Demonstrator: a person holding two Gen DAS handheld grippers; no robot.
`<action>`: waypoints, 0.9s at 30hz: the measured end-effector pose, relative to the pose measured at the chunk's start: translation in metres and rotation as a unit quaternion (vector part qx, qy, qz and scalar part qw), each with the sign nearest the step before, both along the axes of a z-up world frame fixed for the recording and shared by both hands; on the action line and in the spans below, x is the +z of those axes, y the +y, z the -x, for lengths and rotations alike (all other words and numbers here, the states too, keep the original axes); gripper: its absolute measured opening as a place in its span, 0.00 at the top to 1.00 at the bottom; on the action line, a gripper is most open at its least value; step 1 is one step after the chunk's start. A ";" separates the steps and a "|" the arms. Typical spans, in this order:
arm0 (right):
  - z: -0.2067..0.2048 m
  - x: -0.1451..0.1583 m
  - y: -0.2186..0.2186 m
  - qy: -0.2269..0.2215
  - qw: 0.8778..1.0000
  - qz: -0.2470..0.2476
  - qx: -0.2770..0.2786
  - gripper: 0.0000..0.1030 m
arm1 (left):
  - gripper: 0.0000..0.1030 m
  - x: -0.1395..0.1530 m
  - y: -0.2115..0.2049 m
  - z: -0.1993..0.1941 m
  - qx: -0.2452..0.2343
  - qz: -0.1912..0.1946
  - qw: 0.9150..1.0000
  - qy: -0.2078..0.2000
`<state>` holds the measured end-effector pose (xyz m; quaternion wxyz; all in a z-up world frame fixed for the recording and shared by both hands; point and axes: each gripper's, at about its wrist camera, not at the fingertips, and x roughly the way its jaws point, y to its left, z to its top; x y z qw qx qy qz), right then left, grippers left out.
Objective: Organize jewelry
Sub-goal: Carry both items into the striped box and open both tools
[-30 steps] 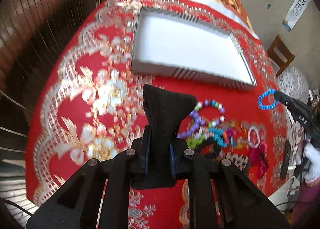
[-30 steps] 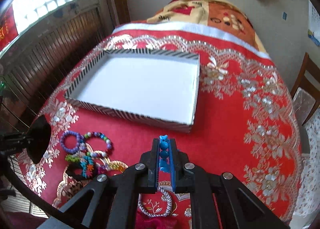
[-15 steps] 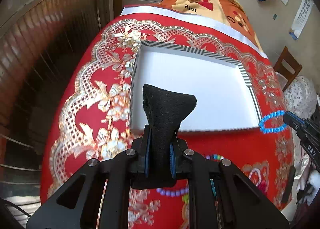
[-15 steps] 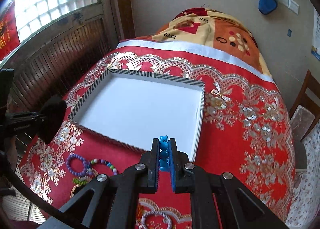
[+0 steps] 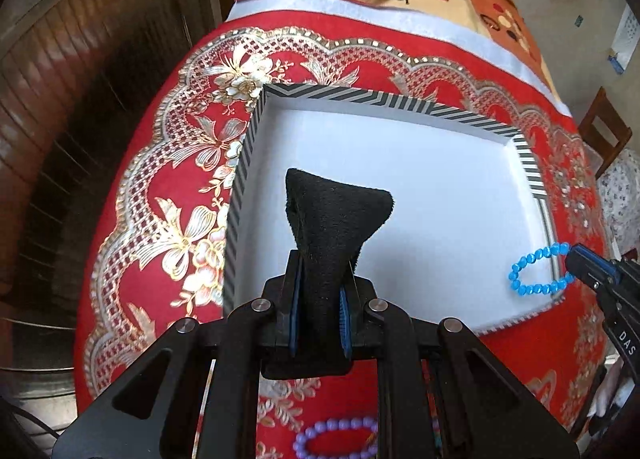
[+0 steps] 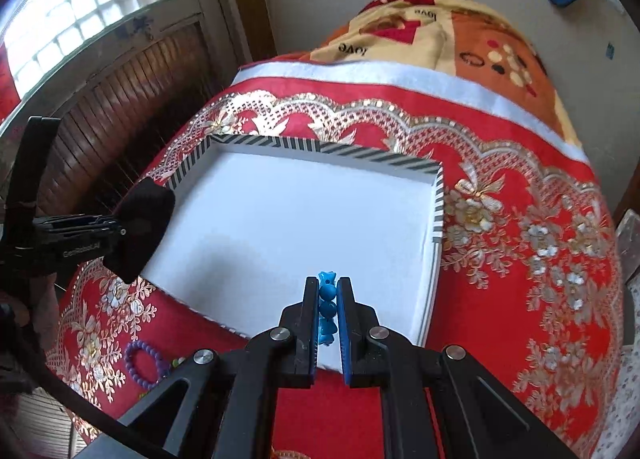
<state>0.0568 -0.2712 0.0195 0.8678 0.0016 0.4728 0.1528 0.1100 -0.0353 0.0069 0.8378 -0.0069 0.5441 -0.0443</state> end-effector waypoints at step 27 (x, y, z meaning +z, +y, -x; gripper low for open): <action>-0.024 -0.056 -0.028 0.073 0.997 -0.018 -0.025 0.73 | 0.56 -0.025 0.000 -0.012 0.027 0.005 0.999 0.025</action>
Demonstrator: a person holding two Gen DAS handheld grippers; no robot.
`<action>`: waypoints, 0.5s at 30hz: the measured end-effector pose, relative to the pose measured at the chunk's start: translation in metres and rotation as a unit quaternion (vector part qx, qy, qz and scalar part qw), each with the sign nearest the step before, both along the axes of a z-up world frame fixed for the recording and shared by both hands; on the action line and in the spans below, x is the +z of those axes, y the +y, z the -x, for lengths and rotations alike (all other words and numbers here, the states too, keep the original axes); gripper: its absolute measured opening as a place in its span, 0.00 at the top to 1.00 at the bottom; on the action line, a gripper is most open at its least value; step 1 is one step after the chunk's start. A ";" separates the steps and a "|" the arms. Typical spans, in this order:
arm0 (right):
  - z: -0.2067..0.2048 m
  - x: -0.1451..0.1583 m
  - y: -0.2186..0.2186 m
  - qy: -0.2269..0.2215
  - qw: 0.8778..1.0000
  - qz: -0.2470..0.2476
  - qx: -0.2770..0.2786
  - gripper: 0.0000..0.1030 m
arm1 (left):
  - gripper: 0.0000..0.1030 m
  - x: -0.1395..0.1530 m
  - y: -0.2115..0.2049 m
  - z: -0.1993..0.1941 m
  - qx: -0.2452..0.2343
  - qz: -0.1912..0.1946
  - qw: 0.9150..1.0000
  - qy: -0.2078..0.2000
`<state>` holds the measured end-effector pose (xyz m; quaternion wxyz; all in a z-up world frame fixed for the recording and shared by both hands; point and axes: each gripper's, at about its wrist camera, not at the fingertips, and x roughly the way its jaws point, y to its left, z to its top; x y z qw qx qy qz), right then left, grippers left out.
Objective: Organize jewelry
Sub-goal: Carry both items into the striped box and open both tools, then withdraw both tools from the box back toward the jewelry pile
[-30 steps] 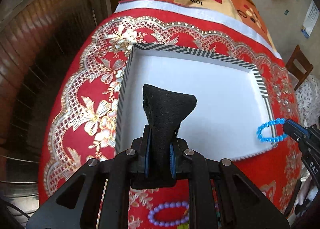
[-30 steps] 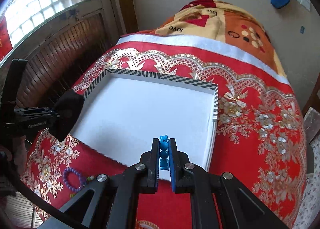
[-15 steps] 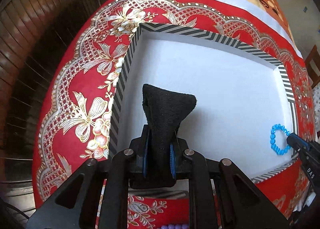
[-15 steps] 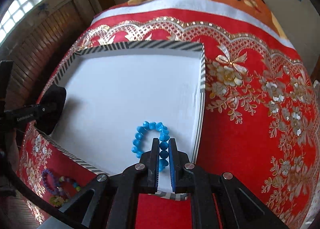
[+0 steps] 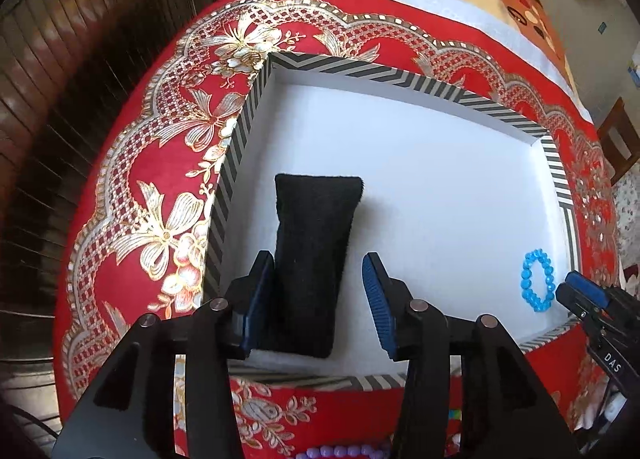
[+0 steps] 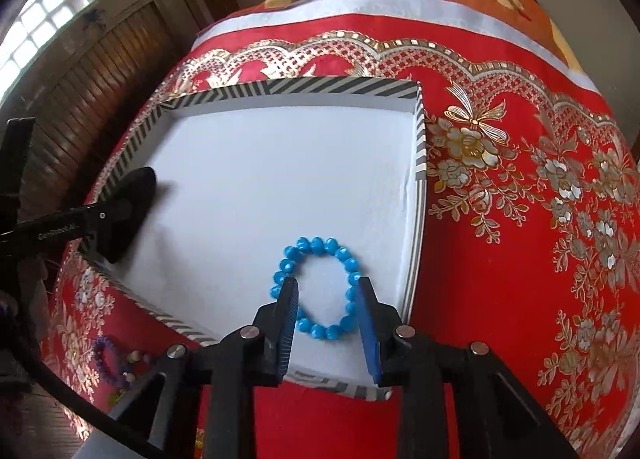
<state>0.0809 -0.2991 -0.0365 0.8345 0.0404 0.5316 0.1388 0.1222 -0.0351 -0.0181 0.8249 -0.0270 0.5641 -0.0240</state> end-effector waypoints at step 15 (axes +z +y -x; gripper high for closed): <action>0.060 0.055 0.006 -0.038 0.999 0.001 -0.004 0.59 | 0.56 0.039 0.001 0.066 -0.018 -0.001 0.999 -0.050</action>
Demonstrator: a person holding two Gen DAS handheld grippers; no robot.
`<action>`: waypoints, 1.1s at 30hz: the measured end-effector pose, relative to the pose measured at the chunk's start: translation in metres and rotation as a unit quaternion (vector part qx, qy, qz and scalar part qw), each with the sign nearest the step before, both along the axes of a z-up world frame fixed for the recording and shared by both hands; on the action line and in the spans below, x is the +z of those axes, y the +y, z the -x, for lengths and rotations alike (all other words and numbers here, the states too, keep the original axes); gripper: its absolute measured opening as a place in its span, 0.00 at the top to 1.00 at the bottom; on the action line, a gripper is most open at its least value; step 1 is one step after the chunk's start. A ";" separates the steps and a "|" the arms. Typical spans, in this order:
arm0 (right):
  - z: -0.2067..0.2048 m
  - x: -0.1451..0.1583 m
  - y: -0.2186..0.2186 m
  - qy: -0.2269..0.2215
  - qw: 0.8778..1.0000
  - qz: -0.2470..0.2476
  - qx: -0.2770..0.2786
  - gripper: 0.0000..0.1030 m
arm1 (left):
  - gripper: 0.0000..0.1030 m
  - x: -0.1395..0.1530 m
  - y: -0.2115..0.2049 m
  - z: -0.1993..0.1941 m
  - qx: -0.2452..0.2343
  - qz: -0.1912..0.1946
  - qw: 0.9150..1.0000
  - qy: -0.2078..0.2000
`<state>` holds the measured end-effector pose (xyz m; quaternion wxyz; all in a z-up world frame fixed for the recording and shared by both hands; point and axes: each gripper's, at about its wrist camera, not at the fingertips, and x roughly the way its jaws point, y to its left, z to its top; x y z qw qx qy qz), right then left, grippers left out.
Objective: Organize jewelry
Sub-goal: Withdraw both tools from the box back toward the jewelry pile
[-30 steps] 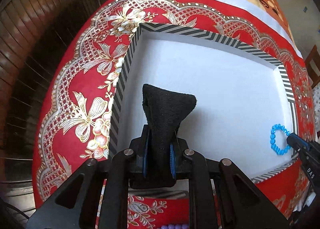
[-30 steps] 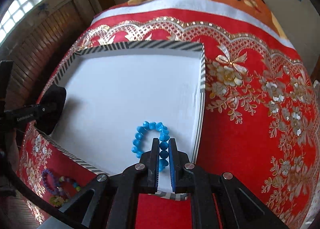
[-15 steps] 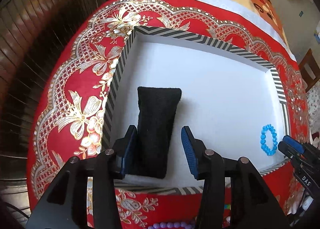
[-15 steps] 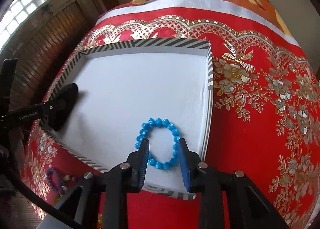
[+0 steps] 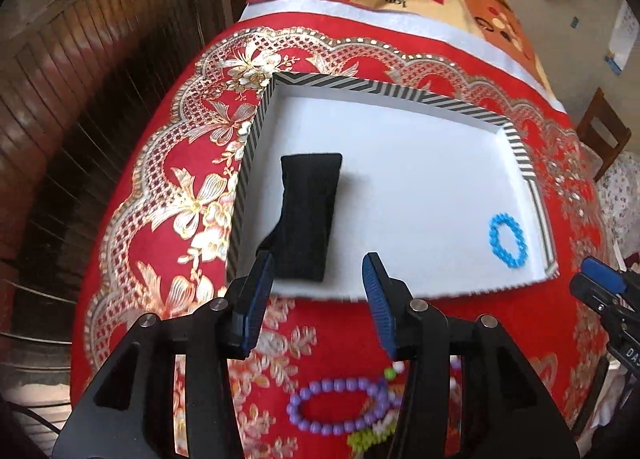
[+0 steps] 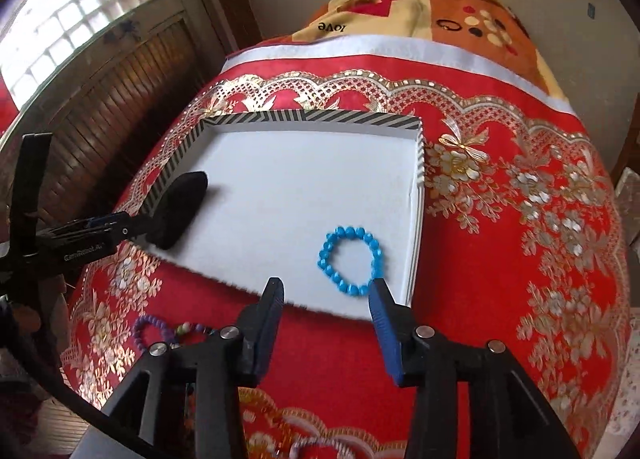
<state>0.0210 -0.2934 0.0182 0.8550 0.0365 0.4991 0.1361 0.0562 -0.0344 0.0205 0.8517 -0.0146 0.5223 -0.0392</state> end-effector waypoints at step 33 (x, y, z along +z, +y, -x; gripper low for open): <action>0.168 0.002 0.017 0.005 0.998 -0.001 -0.056 0.57 | 0.56 0.022 0.017 0.159 -0.062 0.006 0.998 -0.022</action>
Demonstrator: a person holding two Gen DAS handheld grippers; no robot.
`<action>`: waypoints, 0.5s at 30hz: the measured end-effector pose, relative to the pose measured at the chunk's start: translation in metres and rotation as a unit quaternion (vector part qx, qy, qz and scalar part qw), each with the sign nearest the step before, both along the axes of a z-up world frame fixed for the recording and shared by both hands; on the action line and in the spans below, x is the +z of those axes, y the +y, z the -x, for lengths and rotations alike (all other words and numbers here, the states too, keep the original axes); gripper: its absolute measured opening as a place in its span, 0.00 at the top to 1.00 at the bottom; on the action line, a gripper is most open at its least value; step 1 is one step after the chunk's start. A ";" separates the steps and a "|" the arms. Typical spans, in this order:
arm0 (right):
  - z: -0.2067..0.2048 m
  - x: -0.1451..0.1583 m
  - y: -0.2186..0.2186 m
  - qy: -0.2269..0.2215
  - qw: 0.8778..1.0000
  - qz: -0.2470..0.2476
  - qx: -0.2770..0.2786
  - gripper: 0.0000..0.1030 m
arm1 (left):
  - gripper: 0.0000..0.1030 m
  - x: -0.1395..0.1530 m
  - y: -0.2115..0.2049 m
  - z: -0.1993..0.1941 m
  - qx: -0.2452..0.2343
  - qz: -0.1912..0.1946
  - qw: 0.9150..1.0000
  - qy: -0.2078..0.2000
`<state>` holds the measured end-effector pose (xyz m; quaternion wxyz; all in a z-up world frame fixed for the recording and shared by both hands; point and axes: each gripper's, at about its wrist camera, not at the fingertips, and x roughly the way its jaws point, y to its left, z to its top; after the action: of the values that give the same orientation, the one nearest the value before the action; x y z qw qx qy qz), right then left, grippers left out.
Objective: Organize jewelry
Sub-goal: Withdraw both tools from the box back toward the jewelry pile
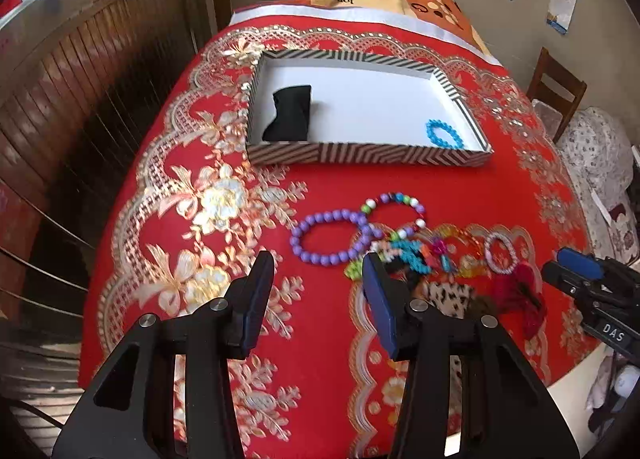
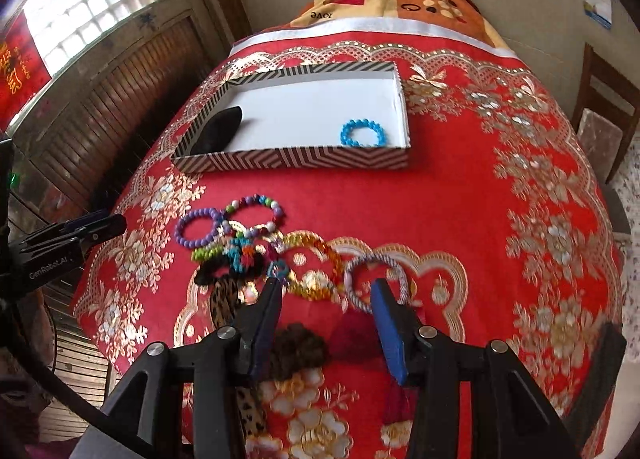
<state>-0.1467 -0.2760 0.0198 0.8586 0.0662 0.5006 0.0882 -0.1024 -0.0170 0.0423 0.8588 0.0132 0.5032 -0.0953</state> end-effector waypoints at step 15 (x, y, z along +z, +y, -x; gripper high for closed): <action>0.048 -0.022 -0.030 0.029 0.999 0.006 -0.044 0.51 | 0.56 -0.022 -0.024 0.034 -0.048 0.055 0.995 0.066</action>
<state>-0.1945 -0.3061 -0.0023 0.8474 0.0854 0.5221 0.0456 -0.1364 -0.0408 0.0204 0.8174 -0.0168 0.5518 -0.1647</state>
